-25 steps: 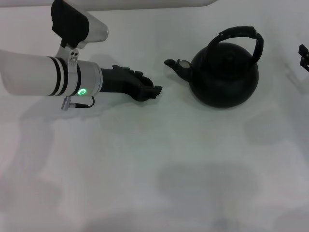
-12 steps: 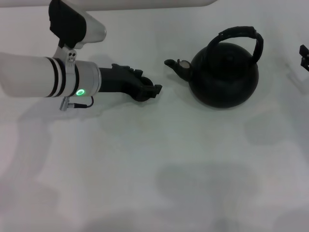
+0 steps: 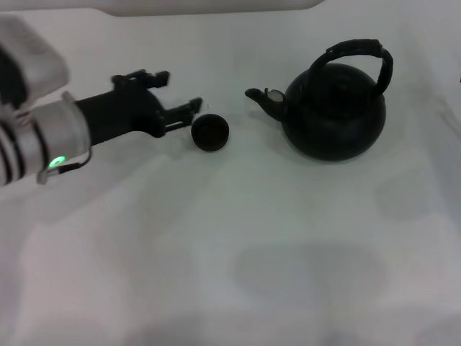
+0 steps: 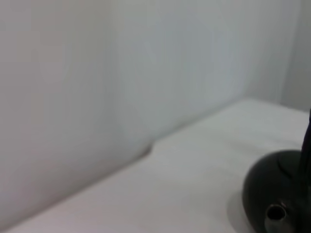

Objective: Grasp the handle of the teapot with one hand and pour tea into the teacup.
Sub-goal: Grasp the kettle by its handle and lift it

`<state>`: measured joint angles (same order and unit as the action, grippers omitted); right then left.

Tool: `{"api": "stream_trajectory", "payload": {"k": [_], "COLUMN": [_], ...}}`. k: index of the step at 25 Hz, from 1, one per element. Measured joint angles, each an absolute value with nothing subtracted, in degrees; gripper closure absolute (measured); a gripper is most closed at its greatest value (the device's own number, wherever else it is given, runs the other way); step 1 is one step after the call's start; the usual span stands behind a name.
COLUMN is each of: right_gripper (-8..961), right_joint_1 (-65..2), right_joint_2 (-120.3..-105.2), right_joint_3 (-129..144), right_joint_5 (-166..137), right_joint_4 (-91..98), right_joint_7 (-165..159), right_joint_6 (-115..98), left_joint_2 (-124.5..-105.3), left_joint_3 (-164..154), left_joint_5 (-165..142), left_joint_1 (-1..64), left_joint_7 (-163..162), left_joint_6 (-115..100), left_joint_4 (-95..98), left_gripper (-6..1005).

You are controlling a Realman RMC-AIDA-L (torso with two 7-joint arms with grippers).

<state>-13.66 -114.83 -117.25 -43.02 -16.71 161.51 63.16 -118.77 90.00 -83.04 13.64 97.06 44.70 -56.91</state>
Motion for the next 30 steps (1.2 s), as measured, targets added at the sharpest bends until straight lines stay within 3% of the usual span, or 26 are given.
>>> {"api": "stream_trajectory", "payload": {"k": [7,15,30], "right_gripper": [134,134,137], "right_joint_1": [-7.33,3.44,2.51], "right_joint_2": [-114.70,-115.56,-115.66], "right_joint_3": [-116.74,-112.14,-90.88], "right_joint_5": [-52.09,-76.28,-75.59], "right_joint_4": [-29.02,-60.14,-67.44], "right_joint_7": [148.75,118.29,114.77], "right_joint_6": [59.19,53.44,42.35], "left_joint_2": [-118.89,-118.95,-119.01], "left_joint_3": [97.12,105.31,105.65], "left_joint_5": [-56.61,-42.95,-38.26], "left_joint_1": [4.32,4.66,4.01], "left_joint_7": [128.59,142.62,144.79], "left_joint_6": [63.61,77.11,80.44], "left_joint_4": [-46.89,-25.46,-19.74], "left_gripper": [241,241,252]}}
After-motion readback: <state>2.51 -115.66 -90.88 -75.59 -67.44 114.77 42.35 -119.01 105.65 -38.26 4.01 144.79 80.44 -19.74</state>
